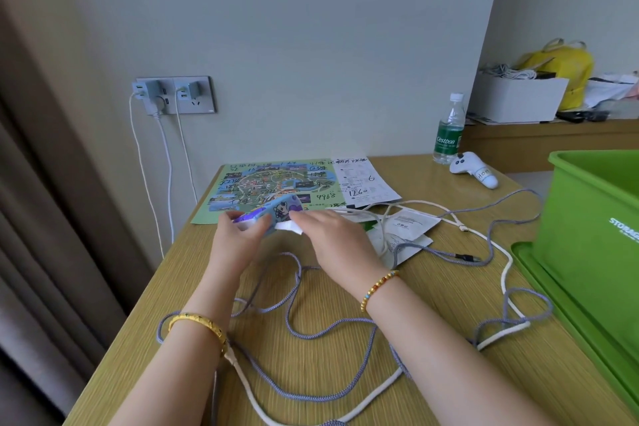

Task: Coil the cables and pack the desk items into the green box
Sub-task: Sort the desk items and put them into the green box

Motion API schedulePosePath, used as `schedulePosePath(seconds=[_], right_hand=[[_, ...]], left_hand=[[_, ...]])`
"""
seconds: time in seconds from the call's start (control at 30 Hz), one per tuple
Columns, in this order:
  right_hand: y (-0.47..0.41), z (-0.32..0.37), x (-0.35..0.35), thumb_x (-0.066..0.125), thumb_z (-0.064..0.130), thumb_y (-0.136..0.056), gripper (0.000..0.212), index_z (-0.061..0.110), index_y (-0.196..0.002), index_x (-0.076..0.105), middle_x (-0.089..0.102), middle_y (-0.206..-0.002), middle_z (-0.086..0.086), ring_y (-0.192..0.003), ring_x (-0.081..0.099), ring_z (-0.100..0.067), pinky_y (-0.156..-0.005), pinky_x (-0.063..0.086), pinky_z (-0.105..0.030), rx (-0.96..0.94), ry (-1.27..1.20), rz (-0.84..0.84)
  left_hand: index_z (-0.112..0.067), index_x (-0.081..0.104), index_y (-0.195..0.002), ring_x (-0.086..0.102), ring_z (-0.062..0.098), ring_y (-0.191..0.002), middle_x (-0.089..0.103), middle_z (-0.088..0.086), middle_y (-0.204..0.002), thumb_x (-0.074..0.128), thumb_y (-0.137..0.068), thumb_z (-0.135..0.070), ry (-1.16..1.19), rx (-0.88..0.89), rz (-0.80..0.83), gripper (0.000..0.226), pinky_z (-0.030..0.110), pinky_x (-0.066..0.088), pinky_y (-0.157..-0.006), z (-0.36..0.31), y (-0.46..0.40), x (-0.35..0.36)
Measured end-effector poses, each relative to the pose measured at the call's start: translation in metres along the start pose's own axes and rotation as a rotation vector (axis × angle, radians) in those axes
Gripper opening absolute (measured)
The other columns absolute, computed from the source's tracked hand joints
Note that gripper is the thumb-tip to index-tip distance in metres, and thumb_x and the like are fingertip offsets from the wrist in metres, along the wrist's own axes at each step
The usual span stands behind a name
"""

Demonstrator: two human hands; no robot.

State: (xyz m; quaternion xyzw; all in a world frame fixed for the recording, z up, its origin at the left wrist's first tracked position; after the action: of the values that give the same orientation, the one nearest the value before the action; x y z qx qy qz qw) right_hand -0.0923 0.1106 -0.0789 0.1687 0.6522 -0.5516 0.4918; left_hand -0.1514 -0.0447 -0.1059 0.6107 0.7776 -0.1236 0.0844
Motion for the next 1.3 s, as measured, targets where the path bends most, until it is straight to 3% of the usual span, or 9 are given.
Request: schedulePosePath(seconds=[0.1,0.2,0.33,0.5,0.63,0.87,1.07,1.2,1.3], right_hand=[[0.005,0.002,-0.015,0.046,-0.005,-0.089,0.043,0.011,-0.128,0.055,0.061,-0.124,-0.008,-0.118,0.053,-0.025,-0.09,0.05,-0.041,0.007,-0.111,-0.112],[0.012,0.012,-0.03,0.051,-0.007,-0.084,0.037,0.009,-0.114,0.065,0.065,-0.111,-0.012,-0.108,0.057,-0.03,-0.08,0.053,-0.043,0.017,-0.171,-0.246],[0.019,0.025,-0.059,0.059,-0.002,-0.077,0.029,0.015,-0.097,0.071,0.055,-0.074,-0.008,-0.068,0.052,-0.027,-0.059,0.041,-0.032,0.038,0.003,-0.473],[0.027,0.034,-0.104,0.053,0.02,-0.09,0.019,0.015,-0.096,0.071,0.053,-0.048,-0.003,-0.04,0.045,-0.022,-0.04,0.039,-0.025,0.121,0.052,-0.579],[0.037,0.023,-0.136,0.047,0.025,-0.096,0.024,0.026,-0.114,0.063,0.06,-0.054,-0.003,-0.048,0.057,-0.021,-0.053,0.047,-0.029,0.378,-0.255,-0.504],[0.072,0.005,-0.225,0.039,0.022,-0.099,0.023,0.024,-0.096,0.062,0.068,-0.069,-0.001,-0.063,0.069,-0.015,-0.059,0.052,-0.026,0.394,-0.712,-0.713],[0.125,-0.033,-0.3,0.037,0.014,-0.099,0.025,0.018,-0.095,0.061,0.068,-0.075,-0.002,-0.066,0.068,-0.008,-0.059,0.054,-0.018,0.388,-0.624,-0.88],[0.168,-0.07,-0.344,0.035,0.022,-0.1,0.025,0.026,-0.086,0.056,0.067,-0.073,0.003,-0.063,0.067,-0.005,-0.056,0.052,-0.018,0.452,-0.572,-0.95],[0.196,-0.099,-0.366,0.034,0.023,-0.1,0.027,0.025,-0.081,0.053,0.066,-0.071,0.003,-0.061,0.067,-0.006,-0.055,0.053,-0.022,0.531,-0.503,-0.951]], left_hand=[[-0.012,0.041,-0.122,0.054,0.018,-0.081,0.055,0.005,-0.101,0.065,-0.083,-0.034,0.105,-0.004,0.034,0.051,0.035,0.047,-0.078,-0.006,0.01,0.008],[-0.015,0.042,-0.114,0.054,0.015,-0.072,0.059,0.004,-0.092,0.063,-0.083,-0.023,0.147,0.023,0.073,0.038,0.028,0.046,-0.066,-0.012,0.024,0.017],[-0.017,0.042,-0.109,0.056,0.015,-0.073,0.06,0.003,-0.094,0.064,-0.082,-0.029,0.231,0.029,0.051,0.037,0.029,0.047,-0.067,-0.021,0.04,0.01],[-0.018,0.041,-0.112,0.055,0.016,-0.075,0.058,0.001,-0.089,0.064,-0.082,-0.038,0.235,0.084,0.028,0.043,0.031,0.047,-0.068,-0.045,0.064,0.0],[-0.021,0.039,-0.113,0.053,0.014,-0.075,0.057,0.002,-0.091,0.062,-0.083,-0.04,0.16,0.186,0.044,0.042,0.024,0.037,-0.057,-0.079,0.09,0.001],[-0.014,0.042,-0.118,0.052,0.013,-0.069,0.059,0.003,-0.088,0.062,-0.084,-0.04,0.22,0.337,0.103,0.047,0.028,0.041,-0.062,-0.145,0.14,0.016],[-0.014,0.041,-0.121,0.059,0.022,-0.089,0.057,0.007,-0.111,0.062,-0.085,-0.037,0.169,0.472,0.17,0.048,0.026,0.046,-0.06,-0.202,0.185,0.061],[-0.01,0.045,-0.122,0.053,0.007,-0.072,0.056,0.005,-0.107,0.062,-0.085,-0.034,0.173,0.515,0.25,0.048,0.014,0.038,-0.051,-0.236,0.217,0.103],[-0.01,0.046,-0.123,0.053,0.007,-0.072,0.055,0.006,-0.109,0.061,-0.085,-0.036,0.074,0.534,0.306,0.048,0.017,0.042,-0.058,-0.248,0.236,0.134]])
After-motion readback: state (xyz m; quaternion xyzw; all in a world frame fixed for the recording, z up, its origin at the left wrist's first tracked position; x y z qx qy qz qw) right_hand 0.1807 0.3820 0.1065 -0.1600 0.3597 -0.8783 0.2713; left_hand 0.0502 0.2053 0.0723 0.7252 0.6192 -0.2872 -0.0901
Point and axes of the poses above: each hand's wrist, its own y-axis away from the middle knuckle, its own x-axis out of the palm, z = x × y, the point moved 3 cm from there along -y, towards the middle knuckle
